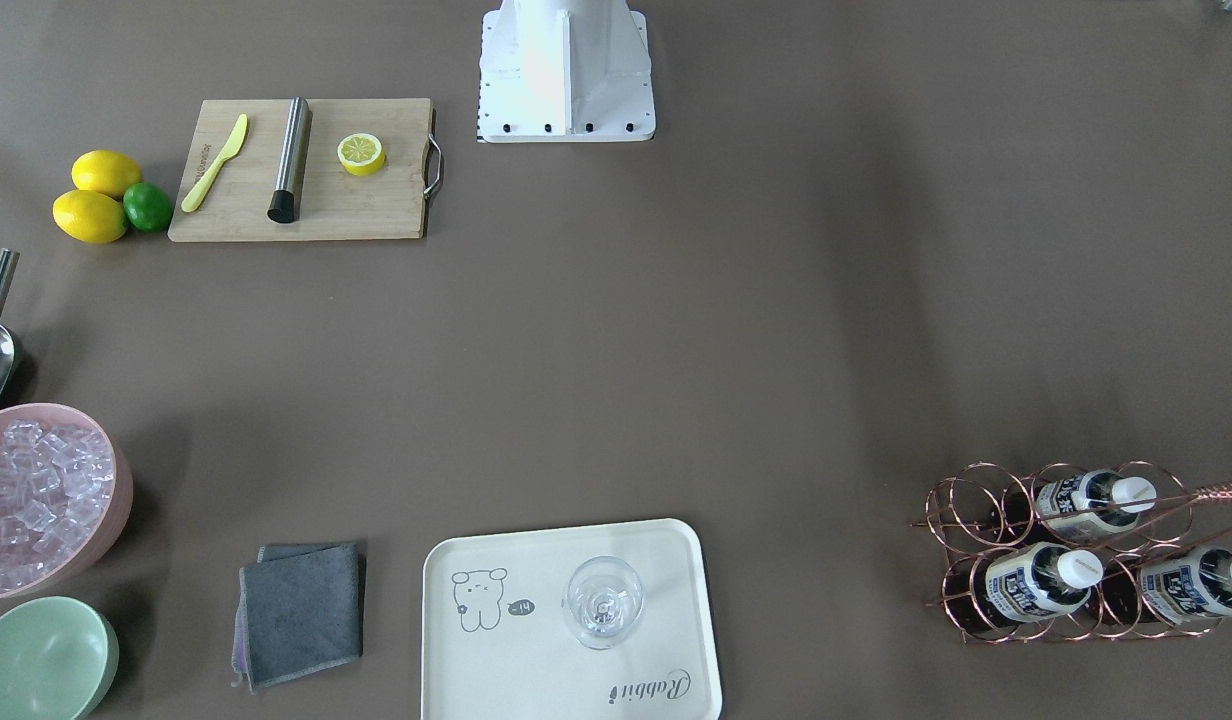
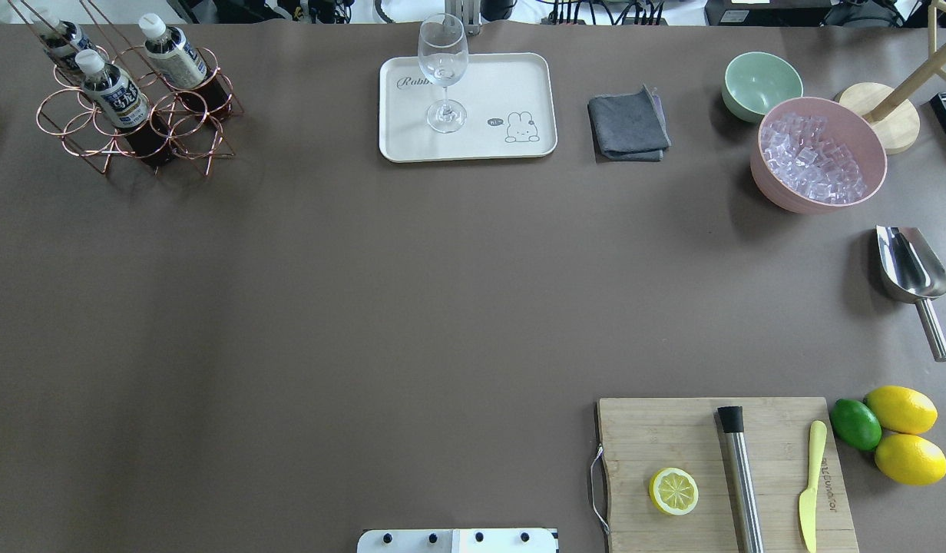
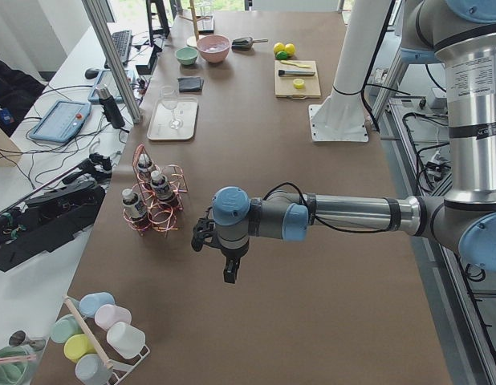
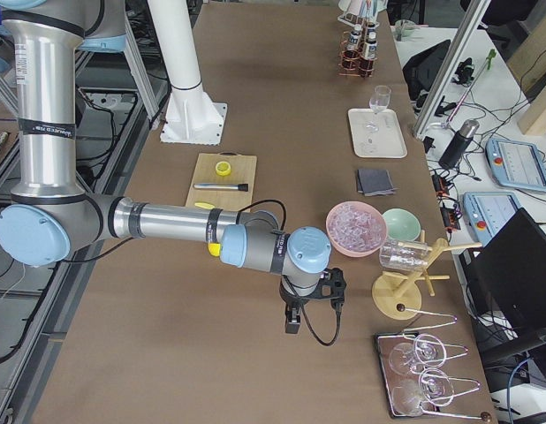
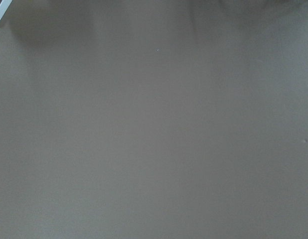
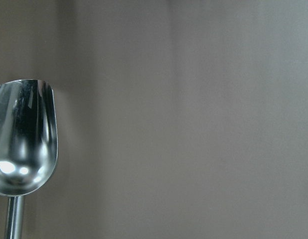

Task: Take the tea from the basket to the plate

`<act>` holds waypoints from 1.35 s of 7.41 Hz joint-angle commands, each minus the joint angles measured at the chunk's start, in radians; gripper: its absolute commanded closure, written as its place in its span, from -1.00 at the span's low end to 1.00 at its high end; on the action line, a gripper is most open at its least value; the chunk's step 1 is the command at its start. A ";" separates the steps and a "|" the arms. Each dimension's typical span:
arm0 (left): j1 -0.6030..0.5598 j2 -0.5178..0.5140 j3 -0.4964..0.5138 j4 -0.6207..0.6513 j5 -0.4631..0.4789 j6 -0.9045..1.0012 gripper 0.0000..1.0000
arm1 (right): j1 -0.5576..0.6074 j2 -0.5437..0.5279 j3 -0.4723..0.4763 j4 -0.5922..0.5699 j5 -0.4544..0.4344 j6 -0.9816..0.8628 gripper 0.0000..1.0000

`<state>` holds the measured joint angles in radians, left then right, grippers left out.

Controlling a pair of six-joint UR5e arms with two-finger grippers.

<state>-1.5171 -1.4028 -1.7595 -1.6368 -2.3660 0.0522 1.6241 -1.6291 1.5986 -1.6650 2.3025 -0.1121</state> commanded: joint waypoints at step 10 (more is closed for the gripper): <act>0.003 -0.035 0.015 0.000 0.004 -0.002 -0.96 | 0.000 0.002 -0.017 0.001 -0.014 0.006 -1.00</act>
<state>-1.5141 -1.4320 -1.7448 -1.6368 -2.3631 0.0508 1.6245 -1.6278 1.5835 -1.6651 2.2906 -0.1060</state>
